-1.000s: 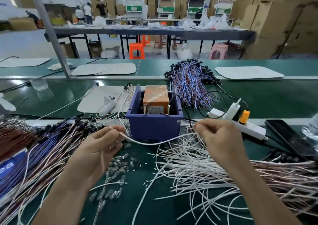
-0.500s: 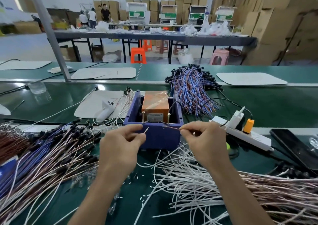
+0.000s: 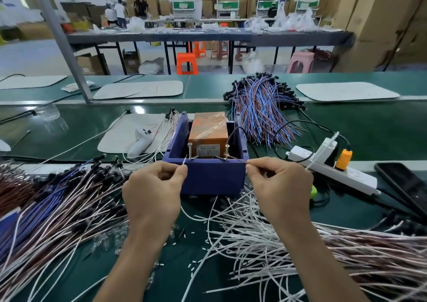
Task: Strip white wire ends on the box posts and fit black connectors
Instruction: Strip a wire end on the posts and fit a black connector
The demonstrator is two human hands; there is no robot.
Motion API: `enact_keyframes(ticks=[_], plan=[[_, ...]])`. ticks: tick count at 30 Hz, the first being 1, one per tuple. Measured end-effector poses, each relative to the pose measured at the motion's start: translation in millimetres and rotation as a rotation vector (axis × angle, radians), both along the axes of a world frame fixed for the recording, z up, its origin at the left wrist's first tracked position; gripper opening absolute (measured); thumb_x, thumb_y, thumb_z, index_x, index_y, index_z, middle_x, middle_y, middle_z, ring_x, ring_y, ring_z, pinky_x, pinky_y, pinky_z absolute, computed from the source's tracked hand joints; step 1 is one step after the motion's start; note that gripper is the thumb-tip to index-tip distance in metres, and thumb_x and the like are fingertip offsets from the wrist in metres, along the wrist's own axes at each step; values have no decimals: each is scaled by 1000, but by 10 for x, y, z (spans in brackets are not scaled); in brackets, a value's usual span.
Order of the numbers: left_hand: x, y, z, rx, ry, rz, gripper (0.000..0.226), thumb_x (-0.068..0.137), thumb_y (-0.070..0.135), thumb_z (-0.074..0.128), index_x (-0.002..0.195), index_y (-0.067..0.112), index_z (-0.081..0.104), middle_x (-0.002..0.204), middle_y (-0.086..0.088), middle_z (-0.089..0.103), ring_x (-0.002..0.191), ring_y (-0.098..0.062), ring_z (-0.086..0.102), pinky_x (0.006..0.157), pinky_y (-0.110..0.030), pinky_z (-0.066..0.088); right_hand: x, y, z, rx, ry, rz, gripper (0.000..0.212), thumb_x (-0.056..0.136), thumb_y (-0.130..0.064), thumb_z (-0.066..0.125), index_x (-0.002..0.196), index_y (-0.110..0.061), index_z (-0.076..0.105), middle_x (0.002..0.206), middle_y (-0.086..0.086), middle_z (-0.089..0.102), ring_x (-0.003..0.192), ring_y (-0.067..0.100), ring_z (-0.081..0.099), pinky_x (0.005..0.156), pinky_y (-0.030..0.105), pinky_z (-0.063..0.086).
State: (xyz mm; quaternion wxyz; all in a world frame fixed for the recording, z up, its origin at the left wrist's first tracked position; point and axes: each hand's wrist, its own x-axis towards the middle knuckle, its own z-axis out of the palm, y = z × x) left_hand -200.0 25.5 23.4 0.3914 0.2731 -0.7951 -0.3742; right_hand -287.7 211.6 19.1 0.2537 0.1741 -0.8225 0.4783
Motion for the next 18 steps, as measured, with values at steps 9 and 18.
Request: enact_keyframes(ticks=[9,18], plan=[[-40,-6,-30,51,31,-67,14,80,27,87,71,32,77,62,22,70,57,-2,68,64,-32,60,55,-15,14,0,27,-101,8,78,-15,85,78,-22,82,61,-10,71,55,13,63,58,27,52],[-19,29,22,45,39,-99,25,80,25,87,67,39,72,65,27,69,60,0,68,62,-26,58,126,-81,-10,40,72,28,5,76,-21,76,73,-24,79,56,-14,63,58,-9,52,60,2,35]])
